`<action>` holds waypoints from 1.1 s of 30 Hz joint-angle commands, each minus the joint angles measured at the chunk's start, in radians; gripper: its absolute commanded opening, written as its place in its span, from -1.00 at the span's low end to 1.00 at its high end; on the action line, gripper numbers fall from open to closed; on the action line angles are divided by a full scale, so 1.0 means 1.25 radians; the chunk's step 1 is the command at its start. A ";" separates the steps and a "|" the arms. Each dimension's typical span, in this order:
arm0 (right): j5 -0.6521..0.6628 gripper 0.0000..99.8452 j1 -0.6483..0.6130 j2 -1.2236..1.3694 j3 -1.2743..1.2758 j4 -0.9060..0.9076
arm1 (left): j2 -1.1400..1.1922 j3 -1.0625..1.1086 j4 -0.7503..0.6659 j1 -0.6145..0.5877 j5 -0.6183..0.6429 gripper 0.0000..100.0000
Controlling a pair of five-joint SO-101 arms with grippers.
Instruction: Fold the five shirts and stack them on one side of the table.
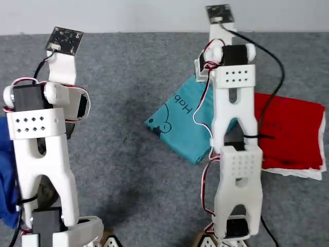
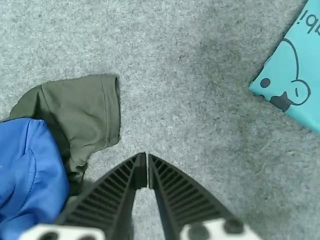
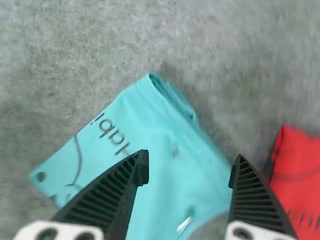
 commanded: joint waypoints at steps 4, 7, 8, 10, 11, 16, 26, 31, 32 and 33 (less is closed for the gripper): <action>-0.261 -0.46 -0.042 -0.174 0.232 0.033 | -0.029 -0.007 0.015 0.000 -0.010 -0.97; -0.356 -0.46 -0.047 -0.171 0.295 0.031 | -0.029 -0.007 0.015 0.000 -0.010 -0.97; -0.369 -0.42 -0.050 -0.164 0.308 0.030 | -0.028 -0.007 0.015 0.000 -0.010 -0.97; -0.414 -0.30 -0.057 -0.137 0.313 0.026 | -0.028 -0.007 0.014 0.000 -0.010 -0.97; -0.438 -0.23 -0.058 -0.121 0.313 0.025 | -0.028 -0.006 0.014 0.000 -0.010 -0.97; -0.502 -0.12 -0.060 -0.025 0.313 -0.009 | -0.028 -0.003 0.014 -0.002 -0.010 -0.97; -0.507 -0.31 -0.031 0.159 0.313 -0.100 | -0.028 -0.003 0.014 -0.004 -0.010 -0.97; -0.502 -0.39 0.009 0.234 0.313 -0.131 | -0.028 -0.003 0.014 -0.004 -0.010 -0.97; -0.502 -0.40 0.018 0.239 0.312 -0.128 | -0.028 -0.003 0.014 -0.004 -0.010 -0.97; -0.501 -0.43 0.023 0.239 0.312 -0.126 | -0.028 -0.003 0.014 -0.004 -0.010 -0.97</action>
